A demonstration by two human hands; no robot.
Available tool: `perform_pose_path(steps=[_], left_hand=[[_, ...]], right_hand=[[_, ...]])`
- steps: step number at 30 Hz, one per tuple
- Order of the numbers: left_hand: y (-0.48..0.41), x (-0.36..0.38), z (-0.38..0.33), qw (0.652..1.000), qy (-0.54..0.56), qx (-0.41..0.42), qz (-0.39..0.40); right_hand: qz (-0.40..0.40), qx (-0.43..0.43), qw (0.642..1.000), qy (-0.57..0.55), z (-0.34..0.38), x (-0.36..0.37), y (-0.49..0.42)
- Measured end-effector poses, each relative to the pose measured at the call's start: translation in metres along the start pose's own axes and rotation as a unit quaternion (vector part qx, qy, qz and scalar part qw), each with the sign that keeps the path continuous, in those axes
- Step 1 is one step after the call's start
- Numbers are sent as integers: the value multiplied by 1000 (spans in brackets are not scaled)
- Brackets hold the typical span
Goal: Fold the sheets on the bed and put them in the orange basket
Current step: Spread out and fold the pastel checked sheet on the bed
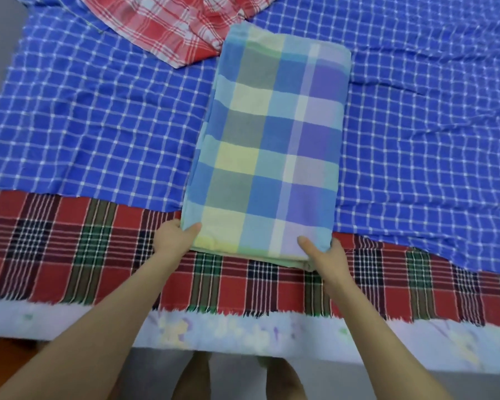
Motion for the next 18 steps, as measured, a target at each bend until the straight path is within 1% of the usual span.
perform_pose_path(steps=[2,5,6,8,9,11,12,13,15,16,18], left_hand=[[5,3,11,994,101,-39,-1],[7,11,22,961,242,-126,45],[10,14,22,949,267,-152,72],[14,15,15,931,301,-171,114],[16,10,8,930,306,-164,120],[17,-2,-1,934,308,-149,102],[19,-7,-9,936,310,-140,95],[21,-9,-15,935,314,-137,90],[27,-14,-27,935,320,-133,79],[30,-15,-32,935,322,-132,74],[35,-22,-40,935,324,-129,66]], right_hand=[[2,6,1000,-30,-1,-1,2],[4,14,996,-88,1,-1,10],[6,2,994,-107,6,-4,17],[15,-46,991,-123,19,-10,33],[21,-76,988,-129,24,-14,43],[43,-124,985,-109,29,-12,57],[31,-148,984,-92,31,-12,63],[-7,-155,986,-65,29,-14,65],[-120,-149,981,-8,31,-24,65],[-161,-151,975,20,34,-26,65],[-194,-164,964,80,40,-25,65]])
Point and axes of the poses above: each hand's wrist, its own y-axis away from the middle knuckle, its own x-axis out of the palm, z = x × y, the point moved 10 cm from there along -y, towards the middle knuckle, and after that the axes turned 6 degrees about y, right-handed, at the moved point
